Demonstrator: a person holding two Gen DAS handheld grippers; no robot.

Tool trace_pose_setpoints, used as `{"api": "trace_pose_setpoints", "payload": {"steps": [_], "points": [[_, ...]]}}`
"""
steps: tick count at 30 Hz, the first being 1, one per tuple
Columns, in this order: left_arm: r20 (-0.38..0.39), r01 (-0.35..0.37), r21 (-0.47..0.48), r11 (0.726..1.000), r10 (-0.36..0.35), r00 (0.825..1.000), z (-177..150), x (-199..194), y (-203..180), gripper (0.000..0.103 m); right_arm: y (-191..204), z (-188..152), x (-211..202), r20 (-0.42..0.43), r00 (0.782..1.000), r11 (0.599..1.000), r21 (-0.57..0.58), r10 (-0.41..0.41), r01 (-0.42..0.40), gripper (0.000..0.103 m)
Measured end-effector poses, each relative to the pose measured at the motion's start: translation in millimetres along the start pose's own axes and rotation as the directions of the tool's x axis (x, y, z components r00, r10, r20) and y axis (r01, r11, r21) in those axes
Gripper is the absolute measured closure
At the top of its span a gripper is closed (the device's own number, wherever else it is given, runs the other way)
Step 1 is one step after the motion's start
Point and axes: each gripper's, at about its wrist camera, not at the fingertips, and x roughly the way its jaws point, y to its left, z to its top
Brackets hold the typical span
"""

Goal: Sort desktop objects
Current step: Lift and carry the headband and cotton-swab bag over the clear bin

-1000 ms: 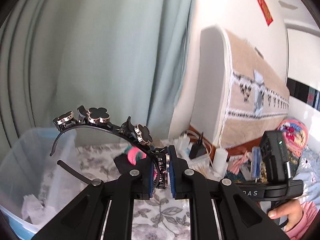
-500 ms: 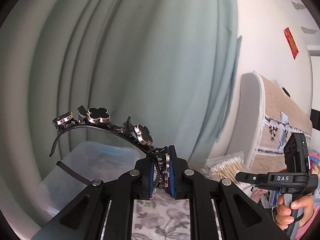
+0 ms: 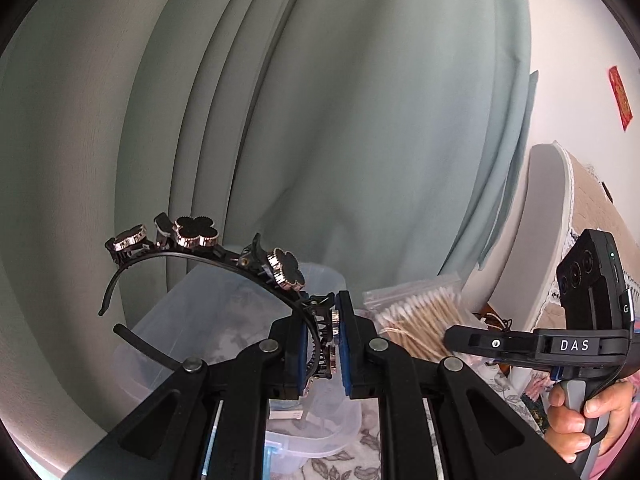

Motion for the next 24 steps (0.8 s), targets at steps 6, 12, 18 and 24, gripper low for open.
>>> {"api": "trace_pose_setpoints", "payload": {"steps": [6,12,18,24], "points": [[-0.045,-0.003,-0.013,1.000,0.002,0.999,-3,22,13,0.088,10,-3,27,-0.046,0.999,1.000,-0.022,0.018,-0.019,0.077],[-0.063,0.006,-0.015,1.000,-0.007,0.998,-2,40,20,0.088,8,0,48,-0.069,0.997,1.000,-0.021,0.020,-0.021,0.077],[-0.028,0.036,-0.006,0.999,-0.036,0.999,-1,49,16,0.088,10,6,57,-0.080,0.997,0.999,-0.027,0.019,-0.021,0.077],[-0.089,0.036,-0.026,0.999,-0.038,0.995,-12,65,15,0.088,8,10,68,-0.095,0.995,0.999,-0.031,0.010,-0.013,0.077]]}}
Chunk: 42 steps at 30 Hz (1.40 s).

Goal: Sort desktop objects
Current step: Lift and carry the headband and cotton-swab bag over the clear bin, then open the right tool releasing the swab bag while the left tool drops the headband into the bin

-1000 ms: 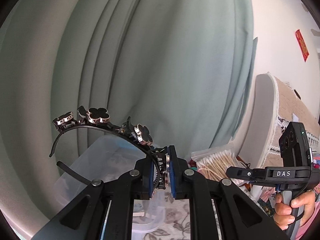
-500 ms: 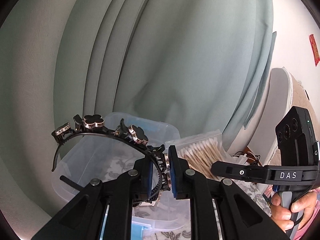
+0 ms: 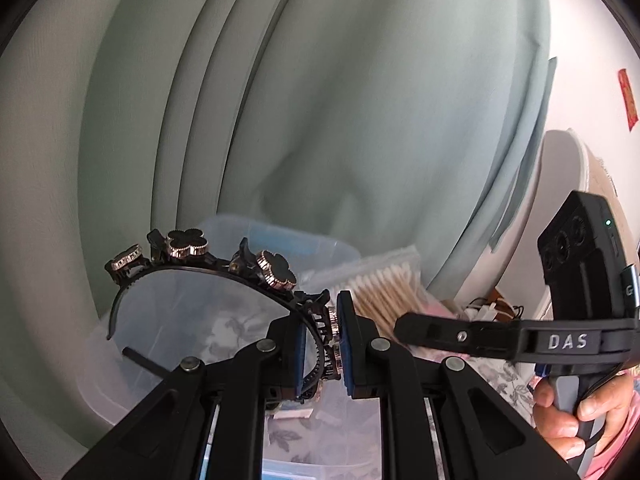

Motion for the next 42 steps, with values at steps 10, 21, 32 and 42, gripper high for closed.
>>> {"api": "trace_pose_setpoints", "payload": {"steps": [10,21,32,42], "points": [[-0.071,-0.005,-0.034,0.999,0.002,0.997,-9,23,3,0.087,-5,2,17,-0.035,0.999,1.000,-0.009,0.001,-0.001,0.077],[-0.131,-0.064,-0.046,0.997,0.057,0.990,-7,52,-7,0.060,-13,3,21,-0.046,0.999,1.000,0.010,0.001,0.000,0.078],[-0.210,-0.177,0.037,0.983,0.181,0.961,-6,28,11,0.044,-10,0,20,-0.044,0.999,1.000,0.004,0.015,-0.015,0.077],[-0.237,-0.225,0.073,0.972,0.236,0.942,-8,6,17,0.043,-7,0,9,-0.018,1.000,1.000,0.005,0.025,-0.025,0.077]]}}
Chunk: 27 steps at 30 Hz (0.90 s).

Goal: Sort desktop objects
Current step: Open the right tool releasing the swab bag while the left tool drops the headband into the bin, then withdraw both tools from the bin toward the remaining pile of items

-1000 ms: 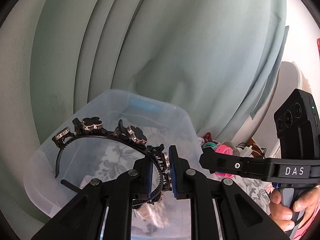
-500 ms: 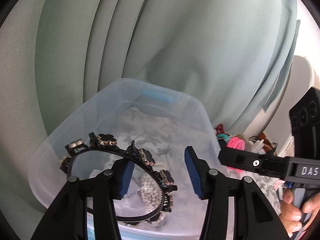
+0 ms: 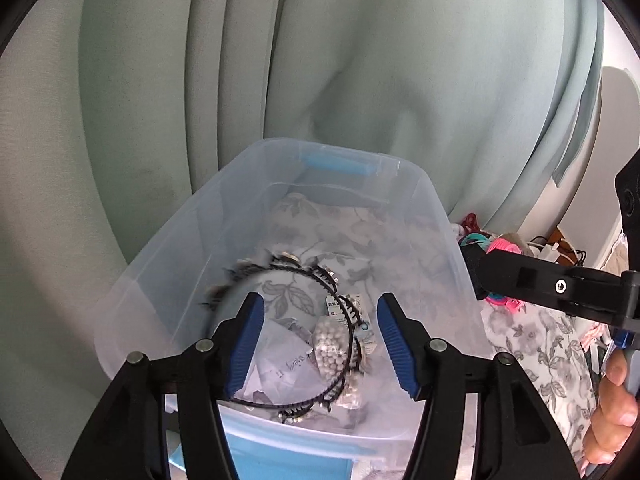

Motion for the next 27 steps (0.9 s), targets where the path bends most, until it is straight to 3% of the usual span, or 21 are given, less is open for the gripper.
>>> {"api": "trace_pose_setpoints", "payload": {"steps": [14,24,27], "points": [[0.049,0.001,-0.011,1.000,-0.001,0.999,-3,-30,-3,0.043,14,-8,-18,0.011,1.000,1.000,-0.025,0.018,-0.017,0.076],[0.091,-0.003,-0.060,0.998,0.008,0.996,-5,-53,-4,0.037,23,-17,-34,0.009,1.000,0.998,-0.051,-0.026,0.027,0.075],[0.087,0.002,-0.078,0.997,0.005,0.996,-6,-54,-4,0.034,25,-20,-40,0.013,0.999,0.998,-0.059,-0.037,0.037,0.067]]}}
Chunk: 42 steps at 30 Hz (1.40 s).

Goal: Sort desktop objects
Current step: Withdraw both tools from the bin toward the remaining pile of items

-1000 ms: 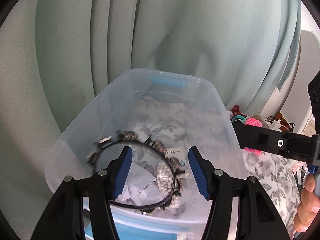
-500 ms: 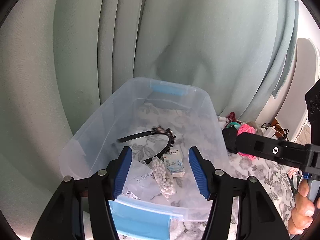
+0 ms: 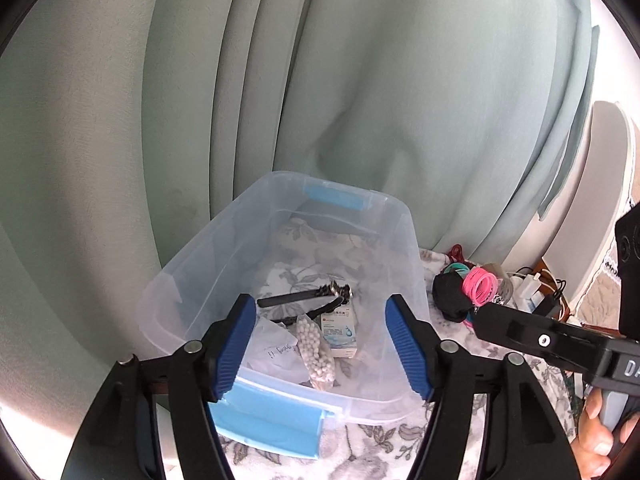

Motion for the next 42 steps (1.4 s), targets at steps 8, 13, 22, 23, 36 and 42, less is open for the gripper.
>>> {"api": "trace_pose_setpoints", "payload": {"steps": [8,13,22,23,36,42], "points": [[0.018,-0.034,-0.028,0.999,0.035,0.999,-1,-6,-11,0.033,4,-8,-21,0.024,0.999,0.999,-0.030,-0.024,0.024,0.052],[0.045,-0.019,-0.030,0.999,0.020,0.999,-2,-13,-22,0.033,1,-12,-34,0.041,0.999,0.999,-0.036,-0.032,0.033,0.046],[0.051,0.002,-0.068,0.998,0.001,0.999,-1,-18,-44,0.033,-10,-20,-64,0.101,0.994,0.999,-0.033,-0.033,0.036,0.039],[0.047,0.007,-0.080,0.997,-0.003,0.999,-1,-18,-45,0.033,-12,-21,-67,0.109,0.993,0.999,-0.031,-0.034,0.038,0.039],[0.099,0.125,-0.009,0.992,-0.124,0.987,-3,-19,-106,0.033,-52,-34,-120,0.207,0.973,0.995,0.021,-0.102,0.100,0.037],[0.050,0.274,0.034,0.961,-0.276,0.960,-9,-9,-140,0.033,-76,-39,-137,0.234,0.962,0.989,0.068,-0.144,0.131,0.034]]}}
